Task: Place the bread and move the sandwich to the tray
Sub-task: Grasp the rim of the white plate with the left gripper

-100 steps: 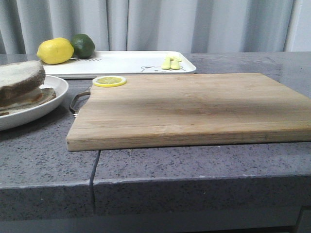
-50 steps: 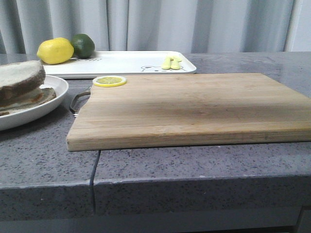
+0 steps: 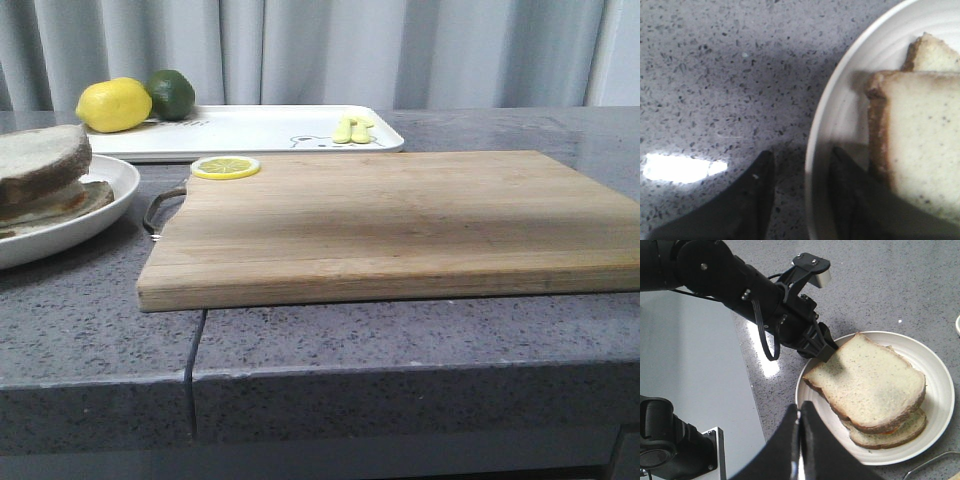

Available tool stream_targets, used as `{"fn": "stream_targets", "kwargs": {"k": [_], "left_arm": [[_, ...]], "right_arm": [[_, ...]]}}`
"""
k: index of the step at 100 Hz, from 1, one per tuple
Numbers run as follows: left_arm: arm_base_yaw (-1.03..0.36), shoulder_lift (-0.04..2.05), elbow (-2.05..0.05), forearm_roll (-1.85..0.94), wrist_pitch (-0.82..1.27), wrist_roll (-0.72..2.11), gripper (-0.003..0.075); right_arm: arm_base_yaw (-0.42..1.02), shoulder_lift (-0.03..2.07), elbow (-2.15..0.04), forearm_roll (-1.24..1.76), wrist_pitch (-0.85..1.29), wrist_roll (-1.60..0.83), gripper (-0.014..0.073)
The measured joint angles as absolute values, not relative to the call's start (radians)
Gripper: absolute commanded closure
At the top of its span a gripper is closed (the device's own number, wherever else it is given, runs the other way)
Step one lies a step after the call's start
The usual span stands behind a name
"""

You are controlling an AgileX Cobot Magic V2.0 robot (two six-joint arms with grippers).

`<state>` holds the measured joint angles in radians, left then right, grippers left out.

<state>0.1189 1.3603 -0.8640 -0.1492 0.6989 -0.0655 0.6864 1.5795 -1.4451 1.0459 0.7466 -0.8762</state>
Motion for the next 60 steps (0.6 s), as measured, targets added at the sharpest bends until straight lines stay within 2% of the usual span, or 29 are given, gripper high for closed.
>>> {"fn": "stream_targets", "kwargs": {"k": [10,34,60], "left_arm": [[0.119,1.363,-0.867,-0.165,0.699,-0.066,0.0741],[0.119,1.363,-0.877,-0.179,0.711,-0.066,0.0740],[0.119,1.359,-0.952,-0.203,0.820,-0.067,0.0740]], "right_arm": [[0.686,1.580,-1.445,1.046,0.747,-0.876,0.0662],[0.686,1.580,-1.445,1.046,0.749,-0.876,0.0662],[0.686,1.580,-1.445,1.046,0.756,-0.876,0.0662]]}}
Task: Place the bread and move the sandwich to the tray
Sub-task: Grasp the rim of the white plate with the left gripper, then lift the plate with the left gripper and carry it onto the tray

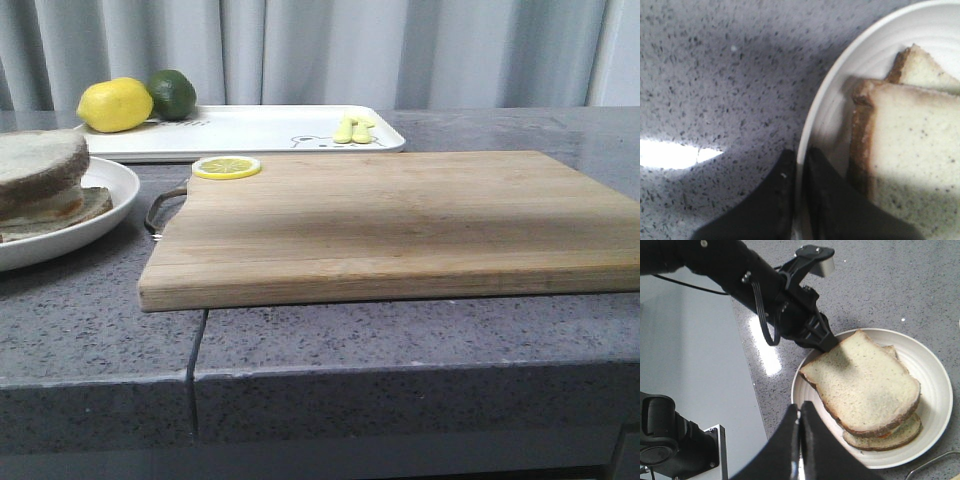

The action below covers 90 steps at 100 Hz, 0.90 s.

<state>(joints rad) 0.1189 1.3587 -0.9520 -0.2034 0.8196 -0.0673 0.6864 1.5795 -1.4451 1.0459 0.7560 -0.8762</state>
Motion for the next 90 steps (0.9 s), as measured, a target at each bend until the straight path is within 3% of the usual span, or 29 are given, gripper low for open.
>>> {"fn": "stream_targets", "kwargs": {"k": [47,68,90], "left_arm": [[0.119,1.373,-1.177,-0.448,0.840,0.050,0.0740],[0.104,1.514,-1.307,-0.618,0.823,0.127,0.0740],[-0.008,1.746,-1.503,-0.690,0.754,0.147,0.0740]], "right_arm": [[0.686,1.554,-1.445,1.007,0.758,-0.876,0.0662],[0.686,1.456,-1.445,0.933,0.758,-0.870,0.0662],[0.686,1.322,-1.445,0.911,0.767,-0.859,0.0662]]}}
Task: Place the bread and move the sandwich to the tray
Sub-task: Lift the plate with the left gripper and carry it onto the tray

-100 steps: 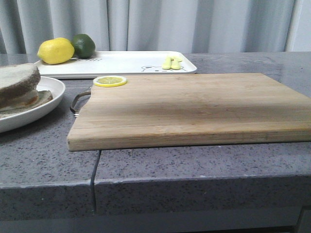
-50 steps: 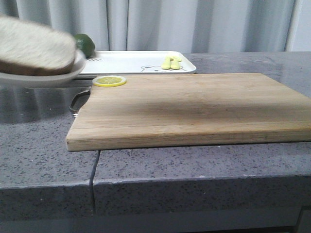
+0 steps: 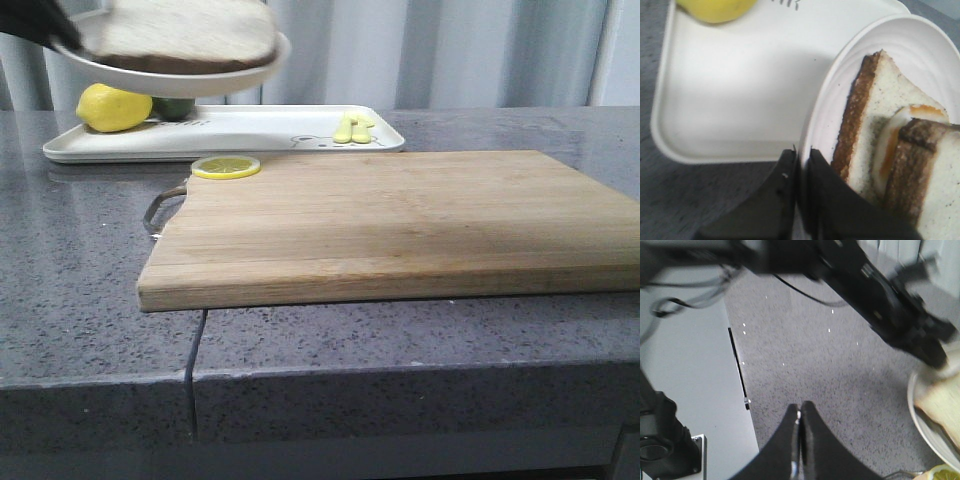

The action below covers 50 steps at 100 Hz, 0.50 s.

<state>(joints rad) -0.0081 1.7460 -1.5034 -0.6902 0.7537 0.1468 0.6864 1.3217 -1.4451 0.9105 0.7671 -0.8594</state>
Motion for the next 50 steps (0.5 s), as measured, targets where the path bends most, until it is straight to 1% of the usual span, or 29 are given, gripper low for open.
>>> {"fn": "stream_targets", "kwargs": {"k": [12,25,36,50], "left_arm": [[-0.058,1.886,-1.634,-0.695,0.750,0.149,0.0740],[-0.075,2.022,-1.782,-0.699,0.763,0.149,0.0740],[-0.075,2.103,-1.883,-0.699,0.766,0.149,0.0740],[-0.075,2.172,-1.961,-0.699,0.766,0.149,0.0740]], "right_arm": [[0.686,1.233,-1.445,0.908,0.791,-0.858,0.0662],[0.686,1.147,-1.445,0.907,0.807,-0.858,0.0662],[0.686,1.084,-1.446,0.907,0.828,-0.858,0.0662],[0.686,1.030,-1.446,0.907,0.851,-0.844,0.0662]]}}
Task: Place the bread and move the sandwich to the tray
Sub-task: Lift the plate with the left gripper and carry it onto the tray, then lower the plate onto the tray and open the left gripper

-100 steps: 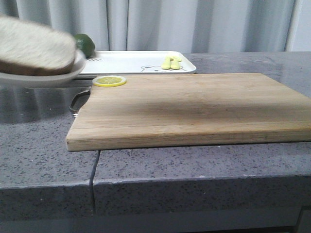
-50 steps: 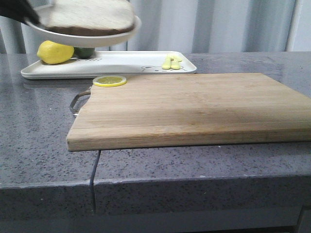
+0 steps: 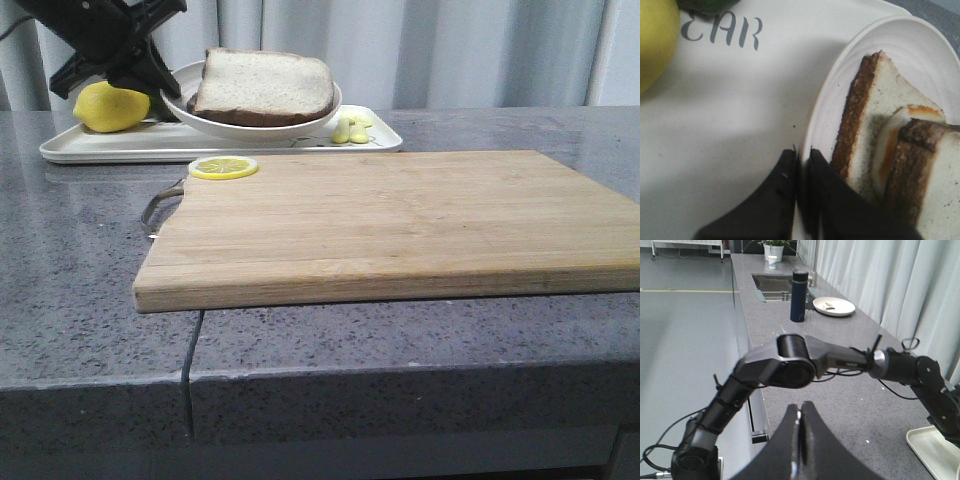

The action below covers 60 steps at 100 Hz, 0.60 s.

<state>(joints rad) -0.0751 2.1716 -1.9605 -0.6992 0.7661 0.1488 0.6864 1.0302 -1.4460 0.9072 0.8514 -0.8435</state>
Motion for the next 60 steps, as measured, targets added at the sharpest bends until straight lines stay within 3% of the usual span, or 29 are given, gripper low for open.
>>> {"fn": "stream_targets", "kwargs": {"k": [60], "left_arm": [[-0.043,2.214,-1.981,-0.677,0.743,0.149,0.0737]], "right_arm": [[0.686,0.988,-1.446,0.905,0.904,-0.766,0.0662]]}}
